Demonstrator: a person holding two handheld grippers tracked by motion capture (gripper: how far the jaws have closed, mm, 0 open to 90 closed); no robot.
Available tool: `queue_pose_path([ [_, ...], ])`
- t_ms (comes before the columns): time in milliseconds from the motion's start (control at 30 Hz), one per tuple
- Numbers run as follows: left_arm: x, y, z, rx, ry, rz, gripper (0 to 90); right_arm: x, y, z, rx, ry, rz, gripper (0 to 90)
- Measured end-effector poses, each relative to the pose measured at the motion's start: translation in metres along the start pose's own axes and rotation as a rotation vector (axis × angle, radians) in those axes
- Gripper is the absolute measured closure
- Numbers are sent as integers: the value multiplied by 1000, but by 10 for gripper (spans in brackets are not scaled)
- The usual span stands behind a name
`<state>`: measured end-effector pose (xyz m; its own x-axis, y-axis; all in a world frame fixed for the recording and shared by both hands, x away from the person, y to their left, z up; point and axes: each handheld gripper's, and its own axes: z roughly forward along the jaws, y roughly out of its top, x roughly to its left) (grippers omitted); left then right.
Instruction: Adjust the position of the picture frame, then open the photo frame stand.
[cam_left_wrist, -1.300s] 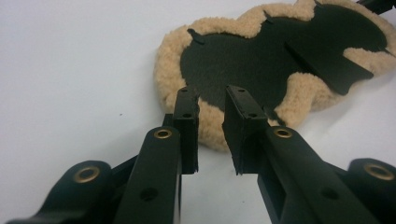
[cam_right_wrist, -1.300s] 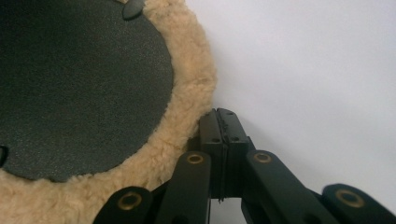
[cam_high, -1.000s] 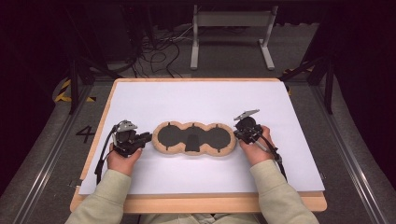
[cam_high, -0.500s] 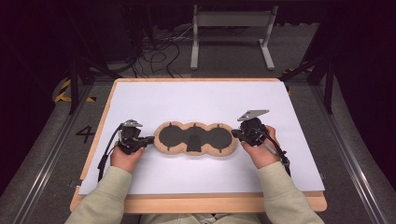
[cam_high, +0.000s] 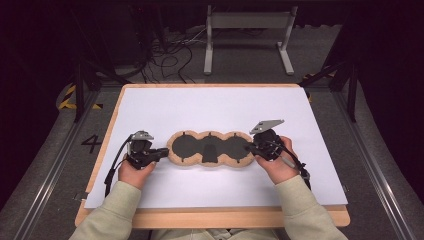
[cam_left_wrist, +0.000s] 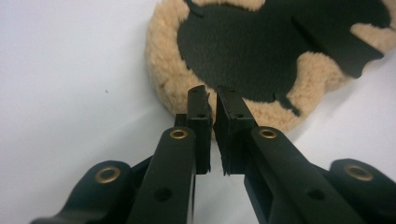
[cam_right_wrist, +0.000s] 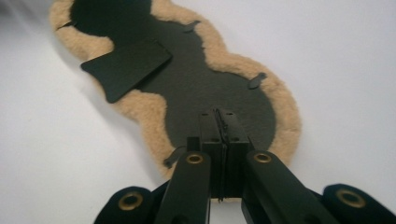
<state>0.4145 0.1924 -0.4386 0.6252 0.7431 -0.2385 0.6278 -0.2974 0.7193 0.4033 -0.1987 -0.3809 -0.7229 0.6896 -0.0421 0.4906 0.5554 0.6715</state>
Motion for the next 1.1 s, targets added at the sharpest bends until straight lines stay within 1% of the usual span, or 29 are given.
queue_pose_path([
  [100,-1,2,-6,-38,17,36,810,4,0,1,11,33,-14,900],
  [133,-2,2,-9,-56,17,60,801,5,0,2,15,43,-14,900],
  [267,-3,3,-14,-77,19,97,778,12,0,5,36,76,-38,900],
  [300,-3,3,-16,-79,22,115,771,14,1,6,39,81,-41,900],
  [333,-4,4,-18,-85,23,124,766,16,1,7,43,91,-49,900],
  [367,-4,4,-18,-85,23,124,762,18,1,9,50,103,-57,900],
  [433,-5,4,-21,-102,17,129,757,22,2,11,62,112,-66,900],
  [467,-5,4,-22,-102,14,137,757,25,3,14,69,123,-71,900],
  [500,-5,4,-22,-102,14,137,756,25,3,14,69,123,-71,900],
  [533,-6,4,-24,-105,15,135,754,28,3,17,82,134,-80,900],
  [567,-6,4,-24,-106,8,142,753,29,4,20,87,142,-82,900],
  [600,-6,4,-24,-106,8,142,752,29,4,20,87,142,-82,900],
  [633,-7,4,-25,-110,3,131,748,32,4,24,99,155,-91,900],
  [700,-8,4,-27,-112,-10,135,745,35,5,28,108,165,-100,900],
  [800,-9,4,-28,-113,-7,138,739,37,5,33,122,175,-102,900],
  [900,-9,3,-29,-114,-3,132,730,41,5,42,147,185,-105,900],
  [1000,-8,1,-28,-115,1,121,722,44,5,49,159,195,-108,900],
  [1033,-8,1,-28,-111,6,125,722,45,5,51,162,197,-106,900],
  [1100,-8,0,-28,-104,18,117,722,46,5,56,165,203,-108,900],
])
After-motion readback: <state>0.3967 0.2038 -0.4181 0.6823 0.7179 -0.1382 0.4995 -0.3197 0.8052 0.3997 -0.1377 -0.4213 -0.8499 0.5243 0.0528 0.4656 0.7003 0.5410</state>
